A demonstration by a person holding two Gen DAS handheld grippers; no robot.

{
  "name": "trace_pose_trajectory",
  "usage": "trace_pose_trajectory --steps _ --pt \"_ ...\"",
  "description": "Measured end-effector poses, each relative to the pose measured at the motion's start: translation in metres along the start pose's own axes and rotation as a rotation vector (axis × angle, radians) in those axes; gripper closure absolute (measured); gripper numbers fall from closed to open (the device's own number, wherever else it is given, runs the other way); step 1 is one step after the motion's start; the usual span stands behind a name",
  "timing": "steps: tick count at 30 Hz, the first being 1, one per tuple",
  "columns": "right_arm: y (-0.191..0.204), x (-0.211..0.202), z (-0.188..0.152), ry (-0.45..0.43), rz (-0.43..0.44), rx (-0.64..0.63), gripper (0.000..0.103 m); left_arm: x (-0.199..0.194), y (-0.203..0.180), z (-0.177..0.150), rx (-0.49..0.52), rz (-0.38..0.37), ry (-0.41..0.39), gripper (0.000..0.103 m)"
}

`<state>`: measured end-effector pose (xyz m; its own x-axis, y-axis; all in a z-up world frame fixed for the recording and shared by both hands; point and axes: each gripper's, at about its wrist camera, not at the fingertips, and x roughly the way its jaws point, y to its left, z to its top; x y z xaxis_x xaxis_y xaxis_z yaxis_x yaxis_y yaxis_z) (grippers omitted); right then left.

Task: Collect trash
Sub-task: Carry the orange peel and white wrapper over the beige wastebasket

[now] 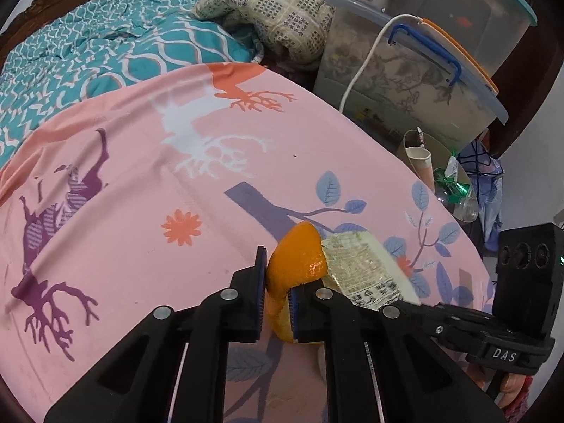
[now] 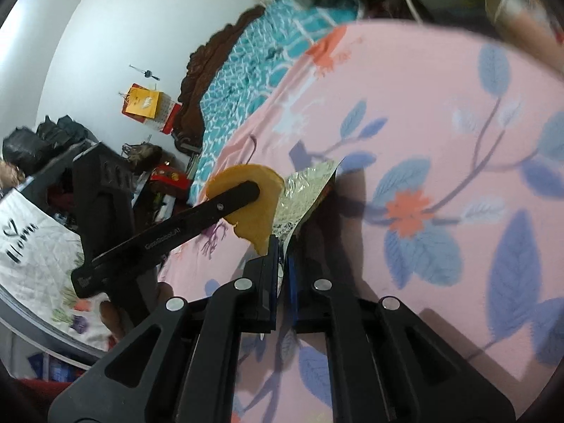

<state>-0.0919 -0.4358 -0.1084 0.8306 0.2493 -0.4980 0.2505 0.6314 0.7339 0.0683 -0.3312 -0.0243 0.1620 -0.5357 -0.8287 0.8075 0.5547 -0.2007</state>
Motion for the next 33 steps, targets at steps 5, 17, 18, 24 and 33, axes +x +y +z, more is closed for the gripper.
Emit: trace_pose_trajectory --steps 5,17,18,24,33 --pt "-0.013 -0.041 0.010 -0.115 -0.033 0.006 0.096 0.011 -0.026 0.013 0.041 -0.031 0.027 0.095" --pt "-0.081 -0.168 0.052 -0.451 -0.153 0.121 0.096 0.056 -0.165 0.086 0.247 -0.148 0.030 0.094" --pt "-0.087 -0.177 0.057 -0.475 -0.174 0.130 0.096 0.062 -0.176 0.092 0.261 -0.151 0.031 0.094" --pt "-0.115 -0.198 0.078 -0.530 -0.258 0.144 0.096 0.111 -0.235 0.118 0.340 -0.157 0.066 0.094" --pt "-0.124 -0.215 0.091 -0.553 -0.240 0.107 0.093 0.159 -0.268 0.132 0.359 -0.147 0.123 0.094"
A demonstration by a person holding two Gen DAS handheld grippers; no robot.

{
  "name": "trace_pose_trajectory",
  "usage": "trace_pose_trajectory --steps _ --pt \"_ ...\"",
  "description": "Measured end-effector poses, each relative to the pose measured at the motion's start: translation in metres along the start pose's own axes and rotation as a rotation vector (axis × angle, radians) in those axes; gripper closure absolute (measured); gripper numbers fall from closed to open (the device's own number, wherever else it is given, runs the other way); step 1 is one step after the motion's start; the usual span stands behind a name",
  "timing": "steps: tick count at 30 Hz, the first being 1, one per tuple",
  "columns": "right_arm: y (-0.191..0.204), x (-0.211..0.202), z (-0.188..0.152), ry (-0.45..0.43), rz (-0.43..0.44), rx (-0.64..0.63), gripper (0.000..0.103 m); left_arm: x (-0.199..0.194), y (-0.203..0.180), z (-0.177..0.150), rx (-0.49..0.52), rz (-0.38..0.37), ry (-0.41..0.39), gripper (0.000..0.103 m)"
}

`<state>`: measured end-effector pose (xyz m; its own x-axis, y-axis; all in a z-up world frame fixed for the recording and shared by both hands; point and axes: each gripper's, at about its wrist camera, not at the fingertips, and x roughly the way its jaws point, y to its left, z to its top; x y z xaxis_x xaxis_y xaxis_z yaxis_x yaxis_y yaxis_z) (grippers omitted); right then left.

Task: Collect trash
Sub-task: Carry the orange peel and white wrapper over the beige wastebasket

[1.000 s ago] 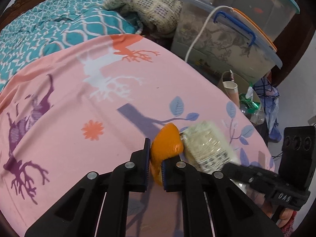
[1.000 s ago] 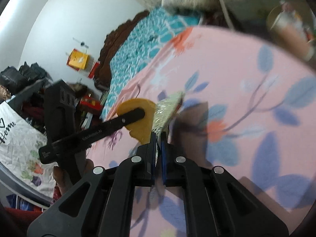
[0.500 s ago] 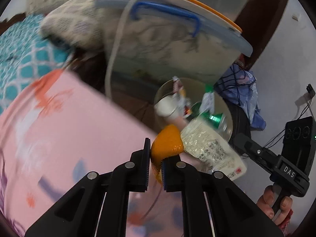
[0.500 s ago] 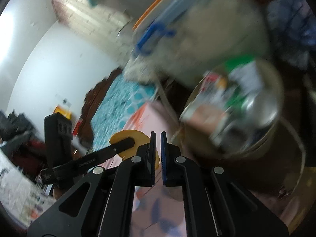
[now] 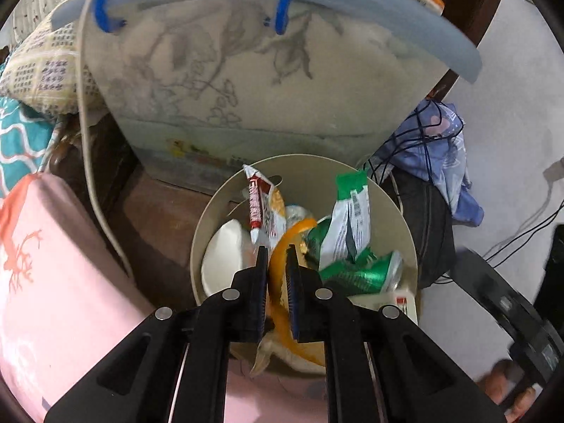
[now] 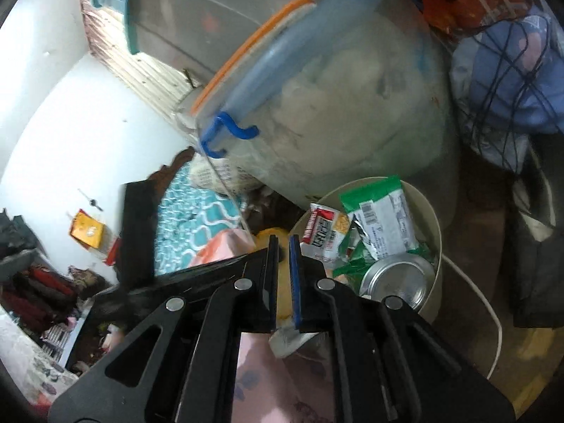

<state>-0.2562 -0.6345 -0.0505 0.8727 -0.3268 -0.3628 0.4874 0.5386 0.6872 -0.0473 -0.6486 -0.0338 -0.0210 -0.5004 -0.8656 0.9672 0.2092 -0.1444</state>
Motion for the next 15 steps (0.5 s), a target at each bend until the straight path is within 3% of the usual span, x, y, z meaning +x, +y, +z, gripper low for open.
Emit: trace_pose_trajectory --steps 3,6,8,9,10,11,12,13,15 --pt "-0.002 -0.013 -0.010 0.004 0.023 -0.016 0.093 0.012 -0.006 0.006 0.022 0.022 0.012 0.094" --pt "-0.003 -0.014 -0.031 0.047 -0.007 -0.052 0.093 0.024 -0.009 0.012 0.030 0.041 0.027 0.093" --pt "0.000 -0.014 -0.045 0.074 -0.015 -0.073 0.092 0.028 -0.009 0.015 0.028 0.052 0.030 0.088" --pt "0.001 -0.014 -0.049 0.080 -0.016 -0.077 0.083 0.029 -0.009 0.017 0.022 0.055 0.028 0.083" --pt "0.002 -0.015 -0.056 0.082 -0.021 -0.084 0.051 0.030 -0.009 0.019 0.018 0.057 0.024 0.068" --pt "0.003 -0.016 -0.060 0.074 -0.029 -0.090 0.028 0.027 -0.009 0.021 0.015 0.059 0.011 0.052" --pt "0.005 -0.019 -0.063 0.050 -0.038 -0.098 0.012 0.023 -0.008 0.021 0.015 0.061 -0.005 0.046" --pt "0.009 -0.023 -0.066 0.027 -0.036 -0.127 0.017 0.016 -0.008 0.021 0.021 0.060 -0.031 0.043" --pt "0.017 -0.015 -0.067 0.086 -0.046 -0.178 0.051 0.009 -0.008 0.021 0.032 0.053 -0.050 0.043"
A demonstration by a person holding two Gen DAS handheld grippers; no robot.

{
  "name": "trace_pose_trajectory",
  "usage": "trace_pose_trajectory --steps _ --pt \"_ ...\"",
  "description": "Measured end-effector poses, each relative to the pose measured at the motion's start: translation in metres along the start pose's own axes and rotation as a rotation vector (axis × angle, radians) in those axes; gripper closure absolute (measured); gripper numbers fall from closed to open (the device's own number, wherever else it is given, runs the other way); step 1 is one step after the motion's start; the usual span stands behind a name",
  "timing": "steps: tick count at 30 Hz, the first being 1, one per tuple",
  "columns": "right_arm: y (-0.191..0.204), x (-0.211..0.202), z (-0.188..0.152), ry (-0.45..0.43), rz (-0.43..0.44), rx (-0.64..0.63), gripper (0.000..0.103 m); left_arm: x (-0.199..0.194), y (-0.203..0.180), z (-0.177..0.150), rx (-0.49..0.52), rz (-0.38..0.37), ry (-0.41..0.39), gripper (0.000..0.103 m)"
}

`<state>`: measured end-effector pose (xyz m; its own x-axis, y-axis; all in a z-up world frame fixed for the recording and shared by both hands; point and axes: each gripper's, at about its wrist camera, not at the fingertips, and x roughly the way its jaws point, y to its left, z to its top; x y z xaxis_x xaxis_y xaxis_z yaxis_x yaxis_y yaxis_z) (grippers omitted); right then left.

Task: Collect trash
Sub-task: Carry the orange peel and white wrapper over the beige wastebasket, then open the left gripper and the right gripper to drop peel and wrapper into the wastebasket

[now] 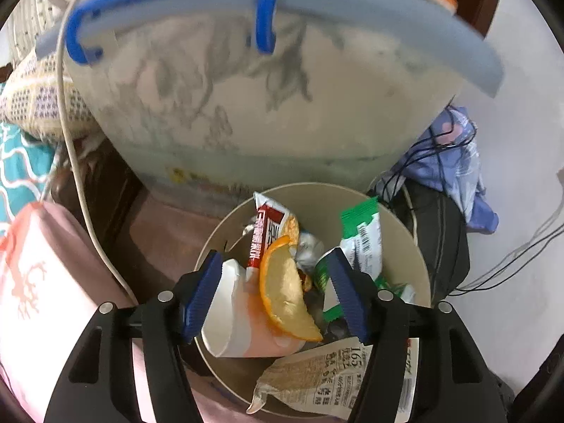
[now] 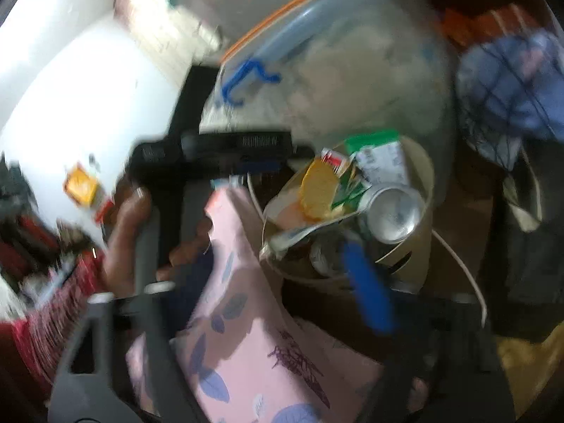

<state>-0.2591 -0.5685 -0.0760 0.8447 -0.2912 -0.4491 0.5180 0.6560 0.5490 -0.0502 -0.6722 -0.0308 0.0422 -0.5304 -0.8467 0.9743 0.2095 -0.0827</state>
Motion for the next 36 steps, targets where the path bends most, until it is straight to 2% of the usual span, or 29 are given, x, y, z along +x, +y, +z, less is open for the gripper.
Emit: trace_pose_trajectory --steps 1,2,5,7,10,14,20,22,24,26,28,32,36 --pt "0.001 0.005 0.001 0.022 0.004 0.000 0.062 -0.004 0.001 -0.002 0.000 -0.001 -0.008 0.043" --pt "0.001 0.009 0.003 0.039 0.008 0.000 0.067 -0.006 0.002 -0.002 -0.003 -0.006 -0.012 0.043" --pt "0.005 0.025 0.011 0.069 -0.019 -0.021 0.071 -0.010 0.008 -0.007 -0.013 -0.021 -0.018 0.043" --pt "0.002 0.037 0.024 0.068 -0.048 -0.015 0.071 -0.009 0.011 -0.011 -0.017 -0.018 -0.014 0.043" --pt "-0.002 0.052 0.043 0.080 -0.043 0.000 0.071 -0.006 0.016 -0.015 -0.031 -0.013 -0.003 0.043" --pt "0.003 0.076 0.068 0.109 -0.088 -0.054 0.071 -0.008 0.026 -0.015 -0.070 -0.007 -0.010 0.043" --pt "0.003 0.102 0.086 0.140 -0.124 -0.072 0.071 -0.020 0.051 -0.015 -0.159 -0.057 -0.038 0.044" --pt "0.000 0.117 0.088 0.178 -0.170 -0.075 0.071 -0.024 0.054 -0.019 -0.166 -0.073 -0.045 0.045" --pt "-0.017 0.139 0.090 0.256 -0.166 -0.005 0.071 -0.027 0.054 -0.025 -0.159 -0.085 -0.044 0.044" --pt "-0.027 0.148 0.091 0.286 -0.159 0.038 0.071 -0.027 0.050 -0.030 -0.143 -0.088 -0.038 0.045" --pt "-0.029 0.145 0.092 0.274 -0.133 0.056 0.069 -0.026 0.046 -0.035 -0.126 -0.080 -0.032 0.045" --pt "-0.027 0.108 0.094 0.160 -0.078 0.079 0.068 -0.022 0.041 -0.039 -0.115 -0.058 -0.020 0.045" --pt "-0.032 0.063 0.085 0.050 -0.100 0.101 0.068 -0.019 0.029 -0.040 -0.095 -0.026 -0.014 0.045"
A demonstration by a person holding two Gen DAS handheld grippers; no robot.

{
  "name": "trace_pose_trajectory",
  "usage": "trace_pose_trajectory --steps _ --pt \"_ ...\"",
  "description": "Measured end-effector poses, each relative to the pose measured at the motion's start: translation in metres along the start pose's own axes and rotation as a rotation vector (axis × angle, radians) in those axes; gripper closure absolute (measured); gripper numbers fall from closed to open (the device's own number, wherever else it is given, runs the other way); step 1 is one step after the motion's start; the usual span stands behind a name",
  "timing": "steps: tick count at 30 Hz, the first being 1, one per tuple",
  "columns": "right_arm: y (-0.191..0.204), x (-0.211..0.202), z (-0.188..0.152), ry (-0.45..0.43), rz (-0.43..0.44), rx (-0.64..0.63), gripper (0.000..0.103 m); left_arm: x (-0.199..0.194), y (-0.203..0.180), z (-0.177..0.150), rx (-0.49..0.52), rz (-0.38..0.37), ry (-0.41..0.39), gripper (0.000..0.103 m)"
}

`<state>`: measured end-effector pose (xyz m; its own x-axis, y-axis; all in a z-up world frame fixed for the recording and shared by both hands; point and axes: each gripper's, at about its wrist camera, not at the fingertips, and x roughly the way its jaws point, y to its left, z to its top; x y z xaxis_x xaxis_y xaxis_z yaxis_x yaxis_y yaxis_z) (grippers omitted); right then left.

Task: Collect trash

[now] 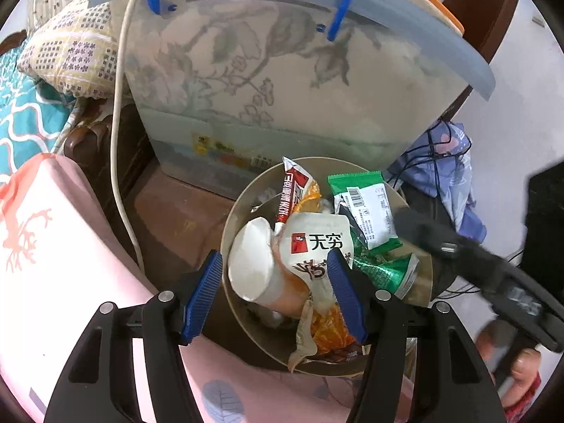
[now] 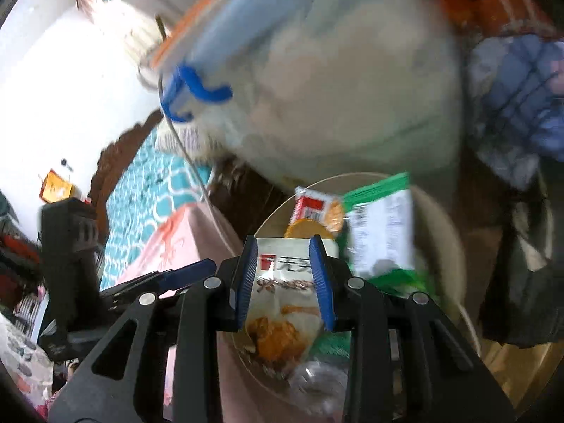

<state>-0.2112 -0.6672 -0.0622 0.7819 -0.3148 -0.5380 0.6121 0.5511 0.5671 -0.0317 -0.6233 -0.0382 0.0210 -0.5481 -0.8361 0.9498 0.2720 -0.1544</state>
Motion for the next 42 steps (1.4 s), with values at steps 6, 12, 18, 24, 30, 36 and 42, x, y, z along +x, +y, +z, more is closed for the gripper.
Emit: trace_pose_trajectory --steps 6,12,18,24,30,36,42 --pt "-0.024 -0.050 -0.027 -0.087 -0.053 0.077 0.068 0.000 -0.027 -0.010 0.094 0.105 -0.017 0.045" --pt "-0.017 -0.079 -0.051 -0.150 -0.077 0.090 0.040 -0.025 -0.048 -0.026 0.132 0.149 -0.074 0.044" --pt "0.005 -0.099 -0.068 -0.183 -0.086 0.070 0.034 -0.068 -0.064 -0.048 0.152 0.193 -0.149 0.038" --pt "0.033 -0.126 -0.088 -0.230 -0.101 0.043 0.026 -0.109 -0.072 -0.072 0.159 0.234 -0.208 0.025" --pt "0.057 -0.142 -0.102 -0.245 -0.106 0.003 0.025 -0.143 -0.068 -0.096 0.153 0.252 -0.252 0.014" --pt "0.079 -0.157 -0.115 -0.260 -0.104 -0.023 0.024 -0.173 -0.063 -0.117 0.150 0.267 -0.294 0.009" --pt "0.098 -0.174 -0.126 -0.282 -0.111 -0.051 0.021 -0.195 -0.058 -0.133 0.129 0.271 -0.317 0.009"
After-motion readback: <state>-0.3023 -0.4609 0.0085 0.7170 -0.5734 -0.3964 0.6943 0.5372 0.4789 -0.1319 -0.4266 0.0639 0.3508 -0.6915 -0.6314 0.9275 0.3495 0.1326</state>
